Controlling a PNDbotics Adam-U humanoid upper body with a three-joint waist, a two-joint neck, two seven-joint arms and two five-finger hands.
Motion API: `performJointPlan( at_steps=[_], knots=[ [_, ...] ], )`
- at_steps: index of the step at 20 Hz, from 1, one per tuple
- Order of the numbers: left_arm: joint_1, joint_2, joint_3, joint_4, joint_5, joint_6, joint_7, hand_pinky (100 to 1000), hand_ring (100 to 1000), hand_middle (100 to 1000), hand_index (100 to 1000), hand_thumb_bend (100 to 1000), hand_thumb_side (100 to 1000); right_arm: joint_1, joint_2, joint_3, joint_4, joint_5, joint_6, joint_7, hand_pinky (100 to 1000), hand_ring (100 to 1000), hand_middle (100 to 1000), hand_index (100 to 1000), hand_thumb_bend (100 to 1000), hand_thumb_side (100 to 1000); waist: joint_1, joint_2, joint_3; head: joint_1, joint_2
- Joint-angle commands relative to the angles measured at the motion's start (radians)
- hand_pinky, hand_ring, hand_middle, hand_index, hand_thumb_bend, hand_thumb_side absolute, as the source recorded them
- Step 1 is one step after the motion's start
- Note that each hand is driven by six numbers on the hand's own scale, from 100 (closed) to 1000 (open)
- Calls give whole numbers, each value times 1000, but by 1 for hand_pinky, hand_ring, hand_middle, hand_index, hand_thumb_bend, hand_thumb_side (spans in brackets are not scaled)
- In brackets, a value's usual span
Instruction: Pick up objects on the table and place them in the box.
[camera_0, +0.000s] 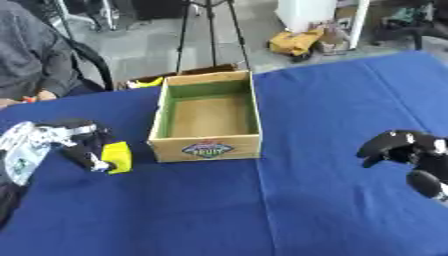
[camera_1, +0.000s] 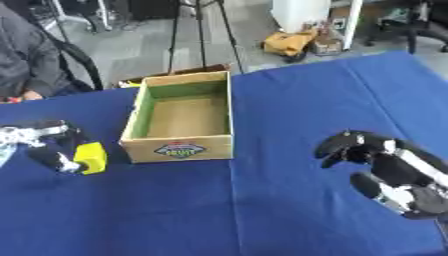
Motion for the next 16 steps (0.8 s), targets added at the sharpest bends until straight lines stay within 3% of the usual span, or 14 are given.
performJointPlan(
  at_steps=[1,8,16],
  knots=[
    [-21,22,19,-41,9,19,-61,750,662,661,855,459,360,-11,-22,-7,-13,5,-1,2,712,789,748,796,287,579,-3,-11,-1,-1,-7],
    [-15,30,29,-76,-4,49,-154,744,646,651,849,462,356,-11,-22,-8,-12,6,2,3,712,789,748,796,287,580,1,-12,-2,-4,-5],
    [-3,29,31,-75,-49,78,-144,737,649,671,856,448,358,-11,-21,-10,-12,5,1,3,712,789,747,796,288,579,-1,-11,-1,-6,-7]
  ],
)
